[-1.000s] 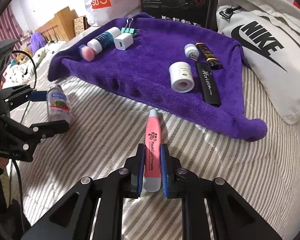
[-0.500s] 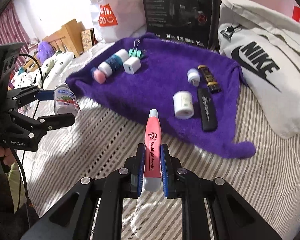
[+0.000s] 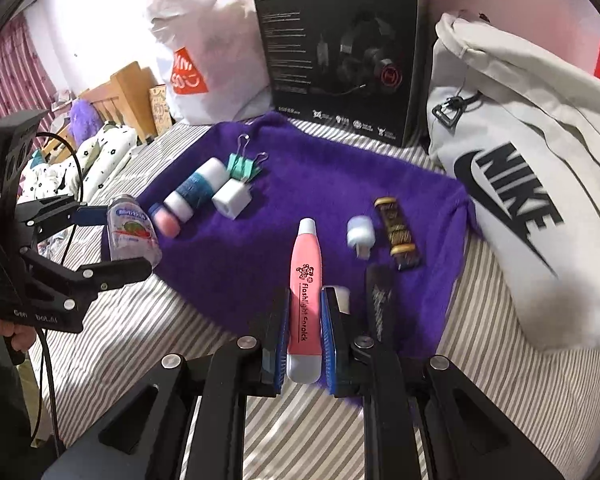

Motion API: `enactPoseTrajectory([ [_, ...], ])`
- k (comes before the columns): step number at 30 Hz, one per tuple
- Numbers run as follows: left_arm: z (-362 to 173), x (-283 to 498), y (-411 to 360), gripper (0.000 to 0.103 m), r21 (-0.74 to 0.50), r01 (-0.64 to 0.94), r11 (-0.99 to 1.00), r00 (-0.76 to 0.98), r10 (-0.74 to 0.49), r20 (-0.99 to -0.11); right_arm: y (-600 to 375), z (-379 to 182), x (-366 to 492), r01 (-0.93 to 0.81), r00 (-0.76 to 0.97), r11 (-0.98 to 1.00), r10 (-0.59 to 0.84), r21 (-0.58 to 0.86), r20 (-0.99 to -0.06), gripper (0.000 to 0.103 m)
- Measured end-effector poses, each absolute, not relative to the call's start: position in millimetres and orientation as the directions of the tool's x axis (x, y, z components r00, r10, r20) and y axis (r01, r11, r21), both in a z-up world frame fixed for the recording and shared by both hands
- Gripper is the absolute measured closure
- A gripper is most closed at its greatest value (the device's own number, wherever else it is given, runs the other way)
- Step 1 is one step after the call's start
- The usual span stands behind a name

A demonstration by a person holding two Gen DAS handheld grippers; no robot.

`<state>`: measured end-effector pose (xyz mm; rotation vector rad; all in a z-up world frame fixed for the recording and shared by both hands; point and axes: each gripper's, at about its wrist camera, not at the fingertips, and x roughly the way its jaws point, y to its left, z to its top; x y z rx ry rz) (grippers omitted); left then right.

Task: Organize rigid objects
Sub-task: 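Carry the pill bottle and pink highlighter over the purple towel with both tools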

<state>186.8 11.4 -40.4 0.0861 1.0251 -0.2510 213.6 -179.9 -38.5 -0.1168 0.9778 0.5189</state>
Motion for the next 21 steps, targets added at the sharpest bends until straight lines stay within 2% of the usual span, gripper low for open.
enactPoseTrajectory([
  [21,-66,244,15,0.023,-0.046,0.233,0.971,0.465,-0.153,-0.872,-152,-79,292,-0.49,0.369,0.862,0.344,0.134,-0.863,0.087],
])
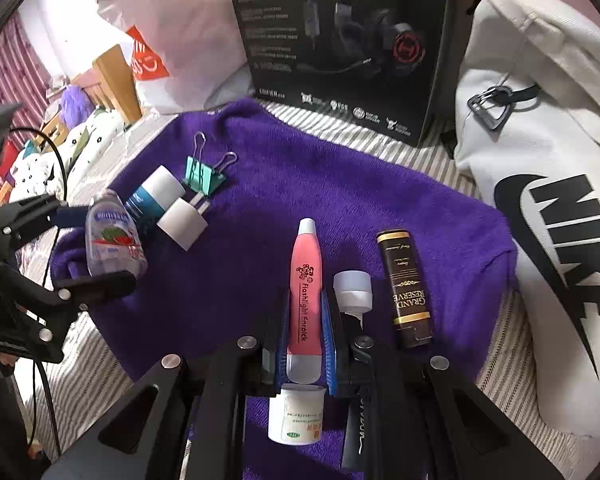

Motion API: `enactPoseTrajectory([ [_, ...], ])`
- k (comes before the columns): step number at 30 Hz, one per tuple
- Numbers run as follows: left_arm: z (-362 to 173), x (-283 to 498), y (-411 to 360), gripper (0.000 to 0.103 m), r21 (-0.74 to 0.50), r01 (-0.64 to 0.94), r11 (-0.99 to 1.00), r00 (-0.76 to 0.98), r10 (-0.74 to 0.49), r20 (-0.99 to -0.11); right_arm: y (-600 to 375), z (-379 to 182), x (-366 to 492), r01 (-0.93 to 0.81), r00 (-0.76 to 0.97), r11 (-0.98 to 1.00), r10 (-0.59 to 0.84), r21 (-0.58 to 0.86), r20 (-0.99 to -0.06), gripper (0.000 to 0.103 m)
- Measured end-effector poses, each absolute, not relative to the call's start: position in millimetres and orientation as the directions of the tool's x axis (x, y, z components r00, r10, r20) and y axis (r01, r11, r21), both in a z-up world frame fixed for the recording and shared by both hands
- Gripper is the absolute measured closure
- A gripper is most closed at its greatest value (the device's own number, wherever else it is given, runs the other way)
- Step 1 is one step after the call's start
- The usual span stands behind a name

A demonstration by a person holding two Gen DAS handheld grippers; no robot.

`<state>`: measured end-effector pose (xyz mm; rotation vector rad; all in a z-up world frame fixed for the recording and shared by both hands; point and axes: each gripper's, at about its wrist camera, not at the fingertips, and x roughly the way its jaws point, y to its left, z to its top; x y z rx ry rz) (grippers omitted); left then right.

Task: Organize rigid objects
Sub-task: 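Carry the pill bottle and pink highlighter over the purple towel with both tools, then lower the highlighter onto the towel with the right tool while the left tool sets the pill bottle down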

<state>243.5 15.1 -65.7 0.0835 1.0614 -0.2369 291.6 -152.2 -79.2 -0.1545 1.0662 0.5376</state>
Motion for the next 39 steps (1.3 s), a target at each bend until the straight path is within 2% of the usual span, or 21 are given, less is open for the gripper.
enactPoseTrajectory([
  [21,-51,239,27,0.023,0.002,0.228,0.974,0.495,-0.114,-0.861,-149,-100,296,-0.513,0.347,0.85,0.334,0.12,-0.876,0.087],
  [32,-61,235,13,0.023,0.013,0.254,0.967,0.466,-0.11,-0.878,-156,-100,291,-0.549,0.352,0.827,0.357,0.118,-0.865,0.087],
  [34,-61,236,10,0.023,0.016,0.26,0.965,0.466,-0.111,-0.878,-157,-100,290,-0.556,0.345,0.822,0.363,0.123,-0.865,0.085],
  [39,-61,238,4,0.023,0.018,0.278,0.96,0.464,-0.118,-0.878,-166,-97,288,-0.543,0.331,0.828,0.367,0.142,-0.869,0.069],
])
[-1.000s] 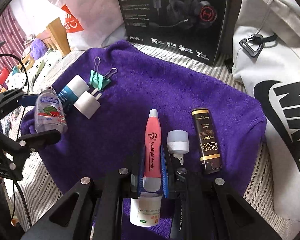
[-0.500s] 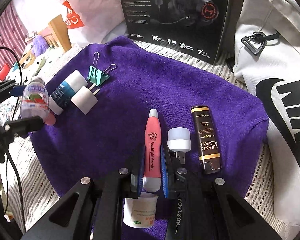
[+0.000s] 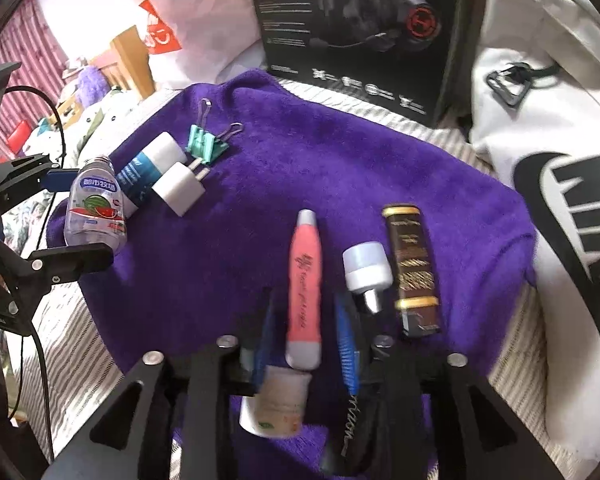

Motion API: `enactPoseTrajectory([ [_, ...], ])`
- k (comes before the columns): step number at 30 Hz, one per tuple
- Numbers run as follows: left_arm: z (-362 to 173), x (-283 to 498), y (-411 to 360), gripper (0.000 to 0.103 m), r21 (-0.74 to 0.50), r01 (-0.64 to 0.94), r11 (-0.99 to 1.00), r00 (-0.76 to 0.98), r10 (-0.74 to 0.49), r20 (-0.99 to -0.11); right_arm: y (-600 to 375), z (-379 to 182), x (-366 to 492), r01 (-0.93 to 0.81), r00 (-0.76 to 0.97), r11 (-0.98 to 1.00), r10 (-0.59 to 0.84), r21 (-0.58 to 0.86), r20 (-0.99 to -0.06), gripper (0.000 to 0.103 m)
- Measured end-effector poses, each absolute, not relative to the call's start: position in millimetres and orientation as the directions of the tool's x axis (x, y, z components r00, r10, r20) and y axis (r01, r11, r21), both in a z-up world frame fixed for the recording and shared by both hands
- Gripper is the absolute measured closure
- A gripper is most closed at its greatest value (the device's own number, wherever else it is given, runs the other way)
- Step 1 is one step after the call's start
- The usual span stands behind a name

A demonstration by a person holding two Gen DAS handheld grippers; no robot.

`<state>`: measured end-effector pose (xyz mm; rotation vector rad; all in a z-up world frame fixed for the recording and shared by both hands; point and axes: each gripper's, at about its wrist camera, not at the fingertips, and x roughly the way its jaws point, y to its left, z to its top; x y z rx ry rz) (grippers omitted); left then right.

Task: Organize rigid objects
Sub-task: 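Lower the highlighter onto the towel with the right tool while the left tool sets the pill bottle down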

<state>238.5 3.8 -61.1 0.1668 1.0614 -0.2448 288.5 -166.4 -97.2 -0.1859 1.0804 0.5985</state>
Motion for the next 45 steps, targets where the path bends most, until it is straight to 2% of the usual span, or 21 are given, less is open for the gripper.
enactPoseTrajectory([
  [23,-96,256,-38,0.023,0.07,0.358,0.931,0.395,-0.084,-0.915,-199,-82,270,-0.494,0.38,0.858,0.36,0.142,-0.852,0.068],
  [45,-98,257,-33,0.022,0.027,0.337,0.941,0.356,-0.101,-0.929,-207,-72,258,-0.486,0.401,0.867,0.334,0.112,-0.853,0.066],
])
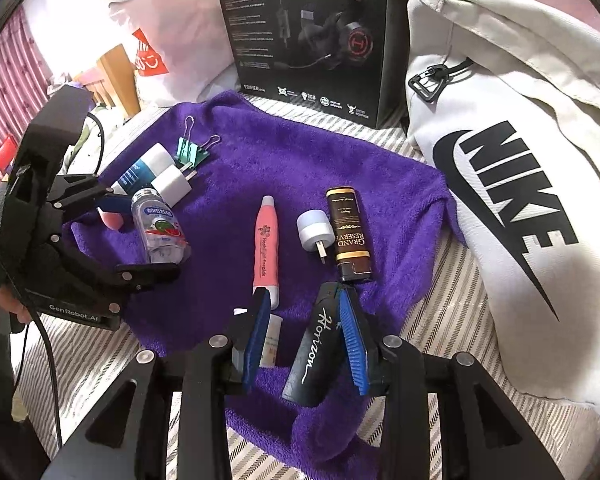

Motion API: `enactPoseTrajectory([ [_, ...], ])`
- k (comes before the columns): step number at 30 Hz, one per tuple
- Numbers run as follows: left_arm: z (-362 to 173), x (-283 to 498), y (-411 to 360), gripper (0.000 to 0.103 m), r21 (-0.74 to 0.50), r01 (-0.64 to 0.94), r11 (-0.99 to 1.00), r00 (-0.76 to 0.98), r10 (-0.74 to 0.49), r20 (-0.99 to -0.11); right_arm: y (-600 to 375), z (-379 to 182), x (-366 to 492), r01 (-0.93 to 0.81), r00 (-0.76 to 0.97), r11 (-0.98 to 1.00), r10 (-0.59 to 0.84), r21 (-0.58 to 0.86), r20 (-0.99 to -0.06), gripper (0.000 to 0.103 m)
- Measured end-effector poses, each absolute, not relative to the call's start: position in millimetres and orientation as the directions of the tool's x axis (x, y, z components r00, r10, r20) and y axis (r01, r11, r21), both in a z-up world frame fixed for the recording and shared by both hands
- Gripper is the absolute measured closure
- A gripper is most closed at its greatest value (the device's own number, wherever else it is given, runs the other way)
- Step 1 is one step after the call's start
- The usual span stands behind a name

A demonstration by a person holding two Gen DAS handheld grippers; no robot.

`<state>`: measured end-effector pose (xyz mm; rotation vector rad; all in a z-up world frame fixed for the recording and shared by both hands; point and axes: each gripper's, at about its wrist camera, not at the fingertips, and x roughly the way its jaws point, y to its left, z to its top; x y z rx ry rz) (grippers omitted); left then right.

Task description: Organize rigid objects

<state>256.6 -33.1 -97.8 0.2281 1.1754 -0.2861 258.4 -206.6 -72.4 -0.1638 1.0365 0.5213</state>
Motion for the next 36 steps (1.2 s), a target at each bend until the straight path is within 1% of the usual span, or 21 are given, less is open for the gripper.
enactPoseTrajectory([
  [4,-97,255,-34,0.022,0.011,0.332,0.943,0.34,-0.109,-0.934,-209,-69,253,-0.481,0.404,0.87,0.33,0.109,-0.853,0.064],
  [7,-96,255,-37,0.022,-0.017,0.337,0.941,0.325,-0.133,-0.936,-209,-66,249,-0.48,0.408,0.872,0.318,0.095,-0.856,0.059],
  [18,-86,241,-47,0.02,-0.003,0.344,0.939,0.323,-0.121,-0.939,-212,-59,231,-0.465,0.41,0.88,0.316,0.102,-0.856,0.054],
  [21,-78,236,-47,0.012,-0.013,0.347,0.938,0.335,-0.137,-0.932,-212,-57,225,-0.461,0.414,0.882,0.314,0.1,-0.854,0.048],
  [23,-73,232,-47,0.006,-0.011,0.349,0.937,0.346,-0.14,-0.928,-213,-57,221,-0.456,0.416,0.885,0.308,0.097,-0.855,0.045],
  [25,-71,228,-47,0.006,-0.007,0.347,0.938,0.35,-0.136,-0.927,-213,-58,218,-0.445,0.42,0.891,0.296,0.09,-0.858,0.043],
  [32,-65,213,-45,0.003,0.015,0.332,0.943,0.362,-0.113,-0.925,-209,-68,207,-0.421,0.403,0.903,0.27,0.085,-0.874,0.039],
  [34,-63,208,-41,0.003,0.015,0.321,0.947,0.364,-0.108,-0.925,-208,-68,202,-0.412,0.413,0.909,0.255,0.07,-0.874,0.032],
  [35,-60,204,-39,0.003,0.017,0.312,0.95,0.368,-0.105,-0.924,-207,-69,200,-0.405,0.418,0.912,0.246,0.064,-0.875,0.026],
  [36,-59,201,-36,0.003,0.018,0.303,0.953,0.371,-0.101,-0.923,-207,-69,197,-0.398,0.42,0.915,0.24,0.06,-0.875,0.022],
])
